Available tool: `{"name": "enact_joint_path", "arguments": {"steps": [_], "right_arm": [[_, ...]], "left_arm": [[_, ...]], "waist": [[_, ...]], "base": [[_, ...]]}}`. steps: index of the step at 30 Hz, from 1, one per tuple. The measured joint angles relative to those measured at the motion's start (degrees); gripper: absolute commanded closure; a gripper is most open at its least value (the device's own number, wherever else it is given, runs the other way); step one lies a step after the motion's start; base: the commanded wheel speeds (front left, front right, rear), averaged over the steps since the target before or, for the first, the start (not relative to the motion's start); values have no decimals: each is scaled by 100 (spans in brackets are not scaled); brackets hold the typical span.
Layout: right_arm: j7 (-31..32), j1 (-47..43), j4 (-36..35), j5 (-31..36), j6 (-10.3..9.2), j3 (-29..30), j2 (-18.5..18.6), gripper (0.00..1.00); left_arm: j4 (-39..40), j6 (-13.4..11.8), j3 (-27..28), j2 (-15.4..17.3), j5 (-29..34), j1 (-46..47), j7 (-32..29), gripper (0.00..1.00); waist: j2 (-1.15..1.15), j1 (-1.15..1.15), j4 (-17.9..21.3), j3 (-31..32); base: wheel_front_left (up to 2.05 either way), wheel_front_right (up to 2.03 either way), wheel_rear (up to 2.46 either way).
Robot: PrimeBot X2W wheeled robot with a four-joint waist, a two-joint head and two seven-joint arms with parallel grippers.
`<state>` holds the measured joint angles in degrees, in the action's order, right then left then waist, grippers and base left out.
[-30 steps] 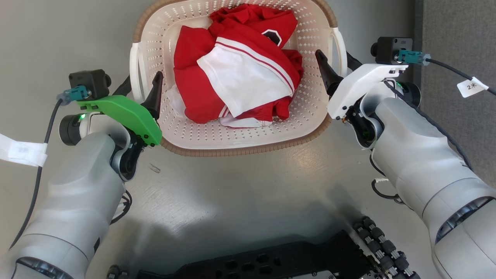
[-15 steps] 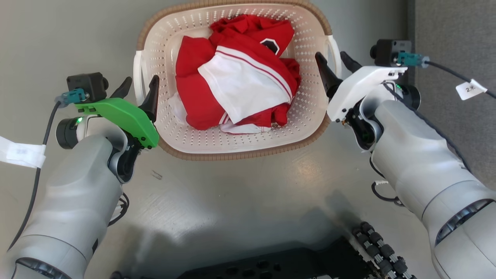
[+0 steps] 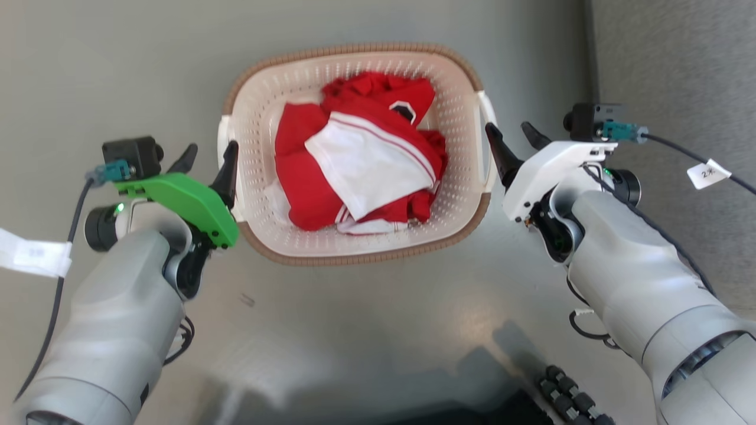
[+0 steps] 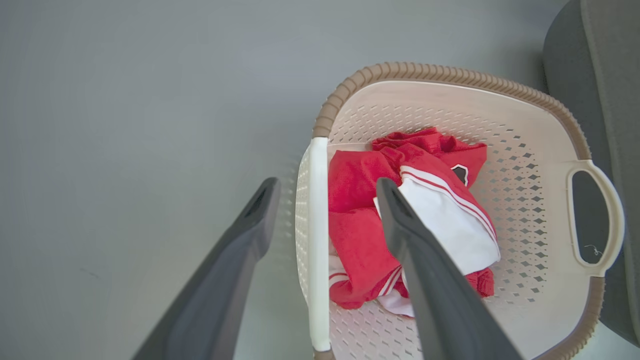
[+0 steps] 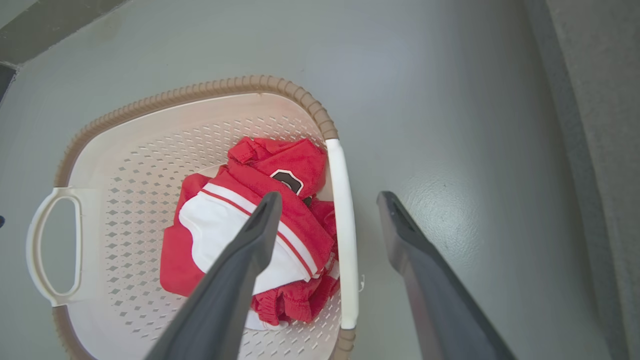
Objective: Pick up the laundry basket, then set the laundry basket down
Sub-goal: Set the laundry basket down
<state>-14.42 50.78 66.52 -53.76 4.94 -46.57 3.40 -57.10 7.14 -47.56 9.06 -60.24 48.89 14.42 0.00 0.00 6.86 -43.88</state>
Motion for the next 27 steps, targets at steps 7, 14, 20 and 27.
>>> {"name": "enact_joint_path", "arguments": {"steps": [7, 14, 20, 27], "right_arm": [[0, -116, -51, 140, 2, 114, 13, 0], [0, -292, -263, 303, 4, 260, 107, 0], [0, -531, -463, 517, 8, 380, 196, 0], [0, -844, -838, 828, 9, 525, 248, 0]], "left_arm": [[54, 0, 108, -2, 121, -248, 0, 0], [256, 0, 312, -2, 289, -483, 0, 0], [515, 0, 616, 4, 536, -743, 0, 0], [902, 0, 1121, 113, 894, -1187, 0, 0]], "waist": [[0, 0, 32, 522], [0, -1, 60, 1084], [0, -1, 74, 1576], [0, -1, 76, 2237]], "base": [[0, 0, 0], [0, 0, 0], [0, 0, 0], [0, 0, 0]]}}
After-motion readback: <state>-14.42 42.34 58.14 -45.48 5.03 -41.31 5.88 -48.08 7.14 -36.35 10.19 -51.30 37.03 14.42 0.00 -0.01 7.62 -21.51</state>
